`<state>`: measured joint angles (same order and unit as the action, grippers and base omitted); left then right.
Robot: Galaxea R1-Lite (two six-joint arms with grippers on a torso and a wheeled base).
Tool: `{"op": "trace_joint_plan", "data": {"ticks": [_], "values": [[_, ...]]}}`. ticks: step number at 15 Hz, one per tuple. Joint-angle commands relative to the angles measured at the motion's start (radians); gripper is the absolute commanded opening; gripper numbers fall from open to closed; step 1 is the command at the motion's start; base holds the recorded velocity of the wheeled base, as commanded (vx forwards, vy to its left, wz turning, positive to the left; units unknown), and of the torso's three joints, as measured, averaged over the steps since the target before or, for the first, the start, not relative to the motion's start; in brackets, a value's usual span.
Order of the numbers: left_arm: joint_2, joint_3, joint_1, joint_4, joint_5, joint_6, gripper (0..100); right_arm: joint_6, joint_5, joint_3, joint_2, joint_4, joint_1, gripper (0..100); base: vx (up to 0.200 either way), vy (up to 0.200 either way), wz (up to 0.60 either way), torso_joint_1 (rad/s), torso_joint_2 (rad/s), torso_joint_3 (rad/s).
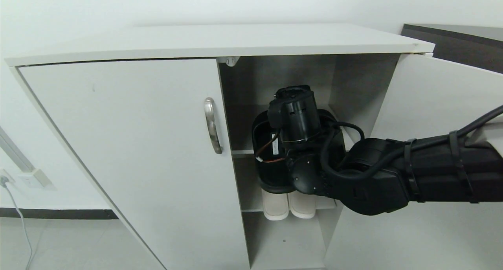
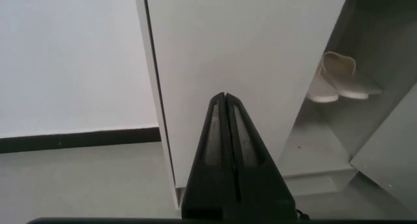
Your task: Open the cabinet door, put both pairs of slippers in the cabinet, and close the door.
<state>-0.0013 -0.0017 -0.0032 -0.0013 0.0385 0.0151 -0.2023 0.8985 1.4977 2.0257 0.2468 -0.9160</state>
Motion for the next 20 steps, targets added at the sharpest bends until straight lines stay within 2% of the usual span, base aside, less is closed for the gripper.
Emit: {"op": "trace_joint_plan", "data": {"ticks": [1, 5, 9, 18, 20], "values": [[0.001, 0.0, 0.0, 0.0, 0.0, 0.0, 0, 0.0, 0.0, 0.001, -0.002, 0.0, -0.004, 0, 0.0, 0.0, 0.0, 0.0, 0.0, 0.0], [0.001, 0.0, 0.0, 0.0, 0.0, 0.0, 0, 0.0, -0.015, 0.007, 0.013, 0.0, -0.001, 0, 0.0, 0.0, 0.0, 0.0, 0.0, 0.0], [0.001, 0.0, 0.0, 0.0, 0.0, 0.002, 0, 0.003, -0.067, 0.076, 0.071, -0.008, 0.045, 0, 0.0, 0.0, 0.0, 0.0, 0.0, 0.0], [0.001, 0.0, 0.0, 0.0, -0.014, 0.005, 0, 0.009, -0.107, 0.42, 0.222, -0.161, 0.118, 0, 0.0, 0.0, 0.0, 0.0, 0.0, 0.0], [0.001, 0.0, 0.0, 0.0, -0.014, 0.008, 0, 0.011, -0.107, 0.45, 0.235, -0.162, 0.121, 0, 0.0, 0.0, 0.0, 0.0, 0.0, 0.0]]}}
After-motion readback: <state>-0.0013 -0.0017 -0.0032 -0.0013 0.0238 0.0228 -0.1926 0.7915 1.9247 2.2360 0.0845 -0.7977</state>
